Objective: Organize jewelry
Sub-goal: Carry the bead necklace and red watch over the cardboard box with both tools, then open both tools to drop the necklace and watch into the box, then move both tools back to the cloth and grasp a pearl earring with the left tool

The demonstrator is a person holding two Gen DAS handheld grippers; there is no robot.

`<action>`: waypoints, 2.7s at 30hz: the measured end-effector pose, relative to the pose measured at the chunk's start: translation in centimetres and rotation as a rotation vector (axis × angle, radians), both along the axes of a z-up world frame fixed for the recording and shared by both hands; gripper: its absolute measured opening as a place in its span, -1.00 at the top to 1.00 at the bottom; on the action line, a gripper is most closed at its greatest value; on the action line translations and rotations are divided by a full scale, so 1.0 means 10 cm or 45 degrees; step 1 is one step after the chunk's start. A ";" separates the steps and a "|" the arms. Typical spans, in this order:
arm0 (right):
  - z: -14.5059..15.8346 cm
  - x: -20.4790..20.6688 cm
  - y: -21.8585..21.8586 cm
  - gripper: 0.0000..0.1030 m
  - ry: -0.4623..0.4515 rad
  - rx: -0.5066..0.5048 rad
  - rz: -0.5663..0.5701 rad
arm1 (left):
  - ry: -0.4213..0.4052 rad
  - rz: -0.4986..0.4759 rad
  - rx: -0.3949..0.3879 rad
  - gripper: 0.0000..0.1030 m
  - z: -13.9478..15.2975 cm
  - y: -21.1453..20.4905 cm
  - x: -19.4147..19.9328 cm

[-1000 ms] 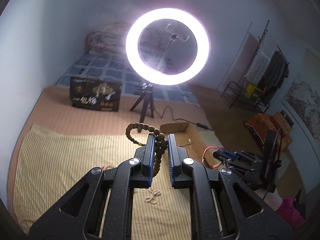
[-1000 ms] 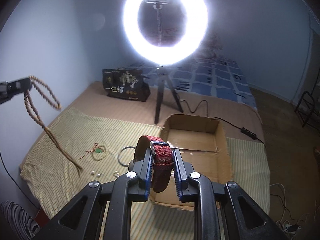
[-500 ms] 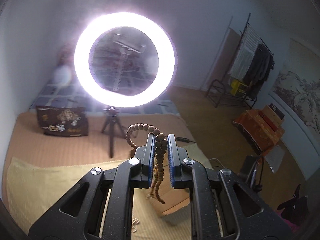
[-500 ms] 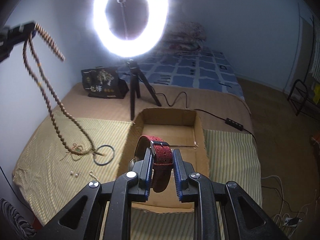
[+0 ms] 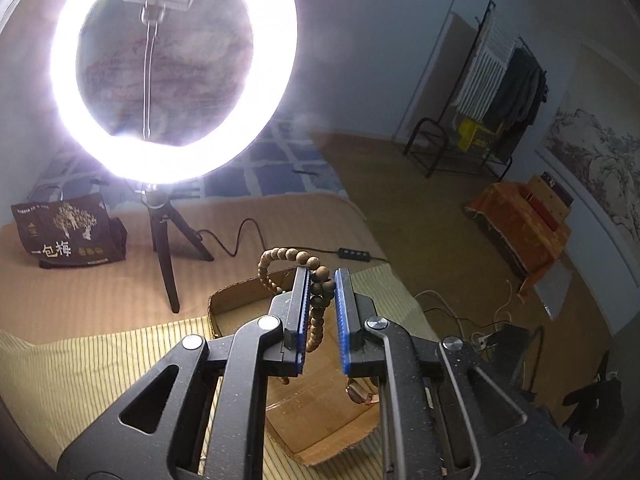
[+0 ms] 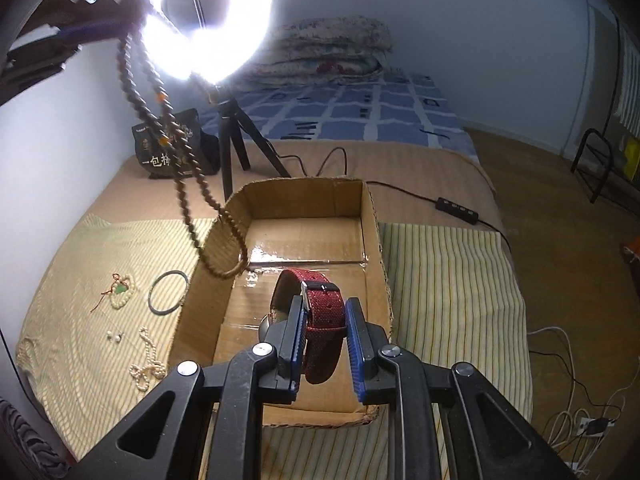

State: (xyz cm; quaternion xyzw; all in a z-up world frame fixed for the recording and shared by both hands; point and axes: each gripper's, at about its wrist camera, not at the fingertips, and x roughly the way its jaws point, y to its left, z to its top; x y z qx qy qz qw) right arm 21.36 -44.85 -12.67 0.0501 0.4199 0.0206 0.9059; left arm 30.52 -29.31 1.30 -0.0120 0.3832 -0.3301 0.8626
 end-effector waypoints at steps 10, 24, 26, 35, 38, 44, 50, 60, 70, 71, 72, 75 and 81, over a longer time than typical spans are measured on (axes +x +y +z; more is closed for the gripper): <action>-0.13 0.12 0.06 0.65 0.027 -0.017 0.018 | 0.046 0.029 0.025 0.80 -0.29 -0.05 0.24; -0.48 0.28 0.09 0.65 0.123 -0.064 0.013 | 0.179 -0.020 0.121 0.80 -1.03 -0.21 0.41; -0.54 0.29 0.08 0.65 0.139 -0.064 0.013 | 0.205 -0.025 0.153 0.80 -1.19 -0.25 0.42; -0.62 0.32 0.07 0.65 0.167 -0.060 0.000 | 0.242 -0.047 0.245 0.80 -1.50 -0.34 0.39; -0.61 0.32 0.08 0.64 0.167 -0.071 -0.001 | 0.254 -0.059 0.252 0.80 -1.52 -0.34 0.39; -0.57 0.31 0.11 0.00 0.144 -0.080 -0.019 | 0.266 -0.055 0.265 0.54 -1.50 -0.33 0.40; -0.46 0.25 0.11 -0.41 0.113 -0.084 -0.040 | 0.267 -0.056 0.257 0.15 -1.43 -0.26 0.37; -0.25 0.06 0.07 -0.70 0.044 -0.014 -0.083 | 0.211 -0.024 0.259 0.15 -1.18 0.08 0.27; 0.02 -0.20 0.18 -0.83 -0.059 0.068 -0.086 | 0.067 0.033 0.271 0.15 -0.88 0.81 0.03; 0.04 -0.23 0.20 -0.86 -0.073 0.081 -0.080 | 0.061 0.046 0.268 0.15 -0.87 0.90 0.00; 0.06 -0.26 0.23 -0.87 -0.082 0.092 -0.074 | 0.059 0.062 0.269 0.15 -0.87 0.97 -0.01; 0.10 -0.30 0.37 -0.88 -0.093 0.111 -0.037 | 0.076 0.118 0.255 0.15 -0.90 1.31 -0.08; 0.14 -0.40 0.75 -0.88 -0.099 0.078 0.092 | 0.117 0.212 0.230 0.15 -1.08 1.92 -0.25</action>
